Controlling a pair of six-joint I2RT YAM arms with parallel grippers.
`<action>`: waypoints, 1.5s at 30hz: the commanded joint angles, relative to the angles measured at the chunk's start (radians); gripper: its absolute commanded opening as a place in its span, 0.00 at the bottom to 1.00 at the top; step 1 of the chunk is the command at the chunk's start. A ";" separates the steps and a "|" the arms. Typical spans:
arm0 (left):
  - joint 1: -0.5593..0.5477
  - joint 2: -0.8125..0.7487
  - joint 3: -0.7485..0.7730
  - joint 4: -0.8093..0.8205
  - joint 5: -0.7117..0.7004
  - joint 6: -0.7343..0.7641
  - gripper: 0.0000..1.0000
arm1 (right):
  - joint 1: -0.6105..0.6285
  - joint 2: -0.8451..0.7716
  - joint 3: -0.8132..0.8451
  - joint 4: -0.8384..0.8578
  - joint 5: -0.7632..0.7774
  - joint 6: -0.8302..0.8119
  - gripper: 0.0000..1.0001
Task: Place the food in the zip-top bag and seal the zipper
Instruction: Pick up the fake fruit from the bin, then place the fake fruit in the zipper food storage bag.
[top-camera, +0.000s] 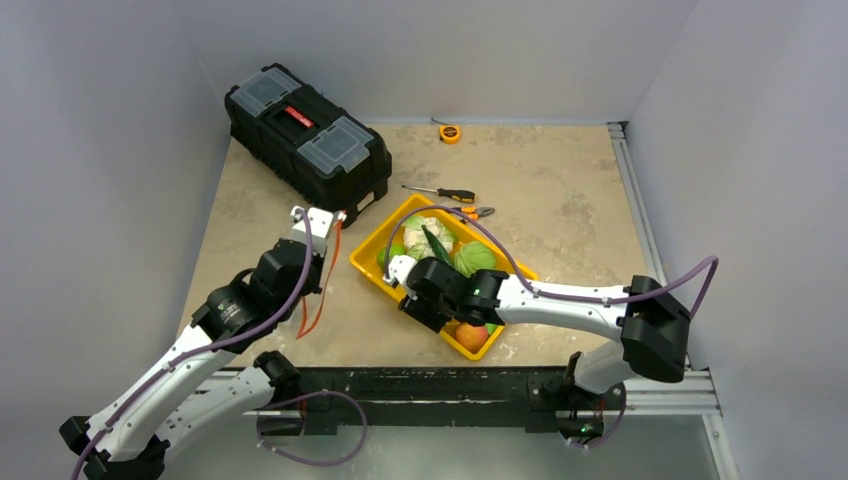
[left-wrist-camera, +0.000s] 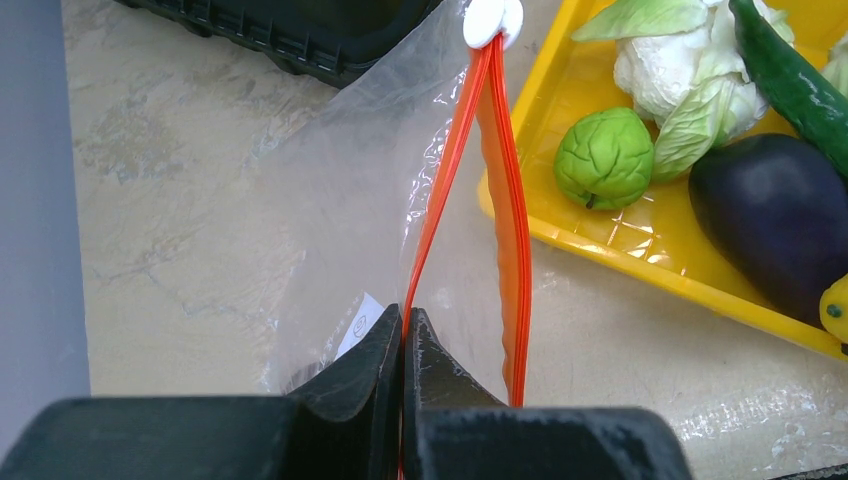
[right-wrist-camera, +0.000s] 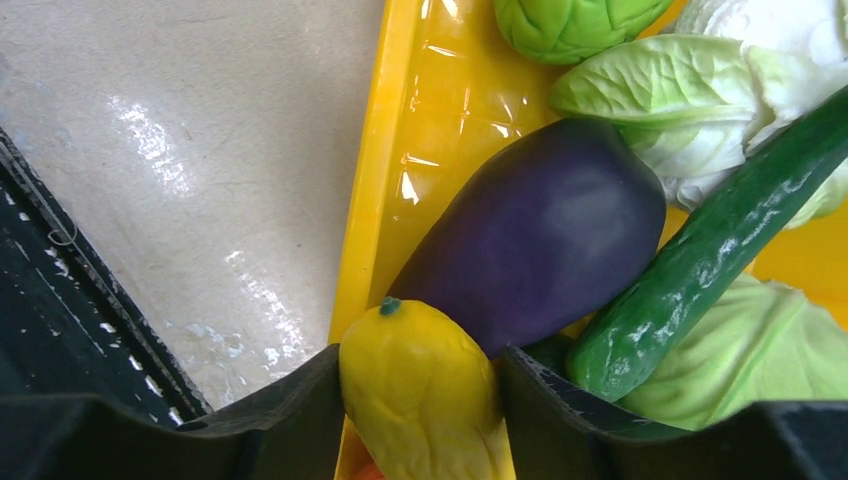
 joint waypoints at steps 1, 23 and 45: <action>-0.001 -0.001 0.020 0.015 0.006 0.009 0.00 | 0.007 -0.032 0.028 0.029 0.042 -0.013 0.46; 0.000 -0.018 0.021 0.013 -0.007 0.002 0.00 | 0.006 -0.335 -0.198 1.060 -0.118 0.345 0.00; -0.001 -0.048 0.012 0.021 -0.034 -0.007 0.00 | 0.005 0.158 -0.023 1.841 -0.074 0.409 0.00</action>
